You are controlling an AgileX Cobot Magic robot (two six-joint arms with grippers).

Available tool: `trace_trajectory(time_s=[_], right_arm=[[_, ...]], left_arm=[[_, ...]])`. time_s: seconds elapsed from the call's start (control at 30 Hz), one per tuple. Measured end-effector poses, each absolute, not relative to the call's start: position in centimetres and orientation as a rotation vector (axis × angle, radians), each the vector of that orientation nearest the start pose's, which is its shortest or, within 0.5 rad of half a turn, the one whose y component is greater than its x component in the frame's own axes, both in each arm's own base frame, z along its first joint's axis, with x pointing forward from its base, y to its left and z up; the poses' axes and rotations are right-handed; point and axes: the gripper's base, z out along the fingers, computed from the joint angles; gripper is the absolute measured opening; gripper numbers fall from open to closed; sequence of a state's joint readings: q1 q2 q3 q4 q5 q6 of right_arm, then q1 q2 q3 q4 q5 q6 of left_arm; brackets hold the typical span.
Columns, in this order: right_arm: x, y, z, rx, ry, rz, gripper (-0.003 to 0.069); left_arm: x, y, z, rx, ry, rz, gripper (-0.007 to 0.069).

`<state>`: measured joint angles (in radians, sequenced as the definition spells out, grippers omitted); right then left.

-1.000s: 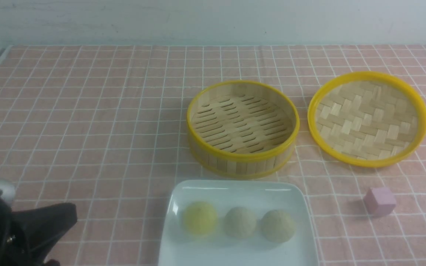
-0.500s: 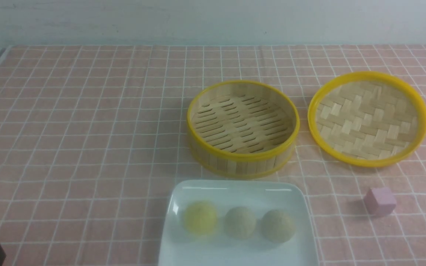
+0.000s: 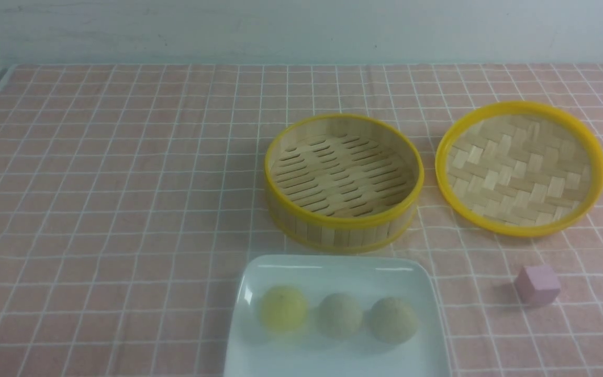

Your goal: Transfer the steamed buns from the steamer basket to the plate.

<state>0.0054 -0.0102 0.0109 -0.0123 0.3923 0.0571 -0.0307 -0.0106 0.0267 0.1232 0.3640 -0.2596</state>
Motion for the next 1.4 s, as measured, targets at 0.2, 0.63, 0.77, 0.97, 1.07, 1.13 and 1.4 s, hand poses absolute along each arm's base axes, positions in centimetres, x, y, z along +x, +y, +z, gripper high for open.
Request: trace_trajectory(time_s=[0.2, 0.63, 0.77, 0.97, 1.07, 1.13, 1.4], right_arm=[[5.19, -0.01, 17.48, 0.041, 1.876, 0.031, 0.0142], [5.19, -0.01, 17.48, 0.037, 1.876, 0.028, 0.0164], [5.19, -0.01, 17.48, 0.037, 1.876, 0.028, 0.0167], [5.19, -0.01, 17.48, 0.035, 1.876, 0.027, 0.0178], [5.19, -0.01, 17.48, 0.035, 1.876, 0.027, 0.0183], [5.19, -0.01, 17.48, 0.035, 1.876, 0.027, 0.0185], [5.19, -0.01, 17.48, 0.035, 1.876, 0.026, 0.0198]], left_arm=[[5.29, 0.24, 17.21, -0.136, 1.859, -0.080, 0.0051], [5.29, 0.25, 17.21, -0.133, 1.860, -0.076, 0.0062], [5.29, 0.25, 17.21, -0.133, 1.860, -0.076, 0.0062], [5.29, 0.25, 17.21, -0.133, 1.860, -0.076, 0.0062], [5.29, 0.25, 17.21, -0.133, 1.860, -0.076, 0.0065], [5.29, 0.25, 17.21, -0.133, 1.860, -0.076, 0.0066], [5.29, 0.25, 17.21, -0.132, 1.860, -0.076, 0.0068]])
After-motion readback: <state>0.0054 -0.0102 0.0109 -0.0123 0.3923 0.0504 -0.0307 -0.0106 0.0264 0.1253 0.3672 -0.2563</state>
